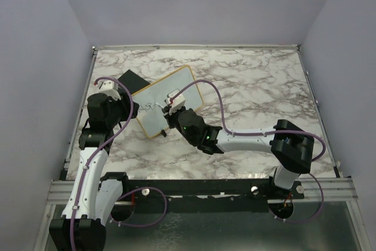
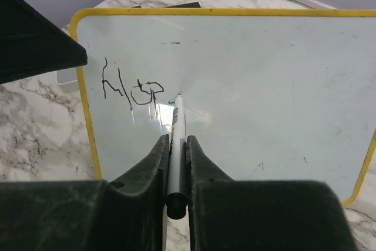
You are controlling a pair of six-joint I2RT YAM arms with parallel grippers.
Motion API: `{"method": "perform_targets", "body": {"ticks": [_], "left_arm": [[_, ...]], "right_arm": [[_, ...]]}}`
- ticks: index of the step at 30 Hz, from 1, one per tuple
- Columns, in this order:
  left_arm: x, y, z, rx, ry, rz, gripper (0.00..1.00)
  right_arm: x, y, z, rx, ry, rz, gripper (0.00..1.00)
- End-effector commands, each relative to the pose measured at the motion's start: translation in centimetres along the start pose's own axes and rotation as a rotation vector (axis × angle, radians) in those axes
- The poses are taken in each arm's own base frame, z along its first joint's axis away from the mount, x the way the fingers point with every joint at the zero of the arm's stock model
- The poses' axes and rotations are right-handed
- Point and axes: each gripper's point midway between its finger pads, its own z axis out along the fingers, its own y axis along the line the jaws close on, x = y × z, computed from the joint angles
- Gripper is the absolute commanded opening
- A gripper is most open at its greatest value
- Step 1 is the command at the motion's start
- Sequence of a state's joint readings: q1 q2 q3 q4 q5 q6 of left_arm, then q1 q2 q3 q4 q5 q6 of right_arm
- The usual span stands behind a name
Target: Write a sentence on the whiteboard
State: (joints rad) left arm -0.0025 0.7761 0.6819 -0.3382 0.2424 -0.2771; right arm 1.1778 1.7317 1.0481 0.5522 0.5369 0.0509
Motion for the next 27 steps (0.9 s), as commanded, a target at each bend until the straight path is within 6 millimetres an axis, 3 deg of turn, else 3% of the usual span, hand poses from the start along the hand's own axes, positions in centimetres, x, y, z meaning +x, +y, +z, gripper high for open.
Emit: {"method": "perform_targets", "body": {"ticks": [1, 27], "left_arm": [[0.0, -0.2, 0.0, 0.007, -0.009, -0.001, 0.49], [0.0, -0.2, -0.1, 0.006, -0.010, 0.002, 0.49]], "right_arm": [[-1.2, 0.6, 0.8, -0.022, -0.031, 0.011, 0.00], [1.4, 0.7, 0.1, -0.040, 0.031, 0.024, 0.00]]}}
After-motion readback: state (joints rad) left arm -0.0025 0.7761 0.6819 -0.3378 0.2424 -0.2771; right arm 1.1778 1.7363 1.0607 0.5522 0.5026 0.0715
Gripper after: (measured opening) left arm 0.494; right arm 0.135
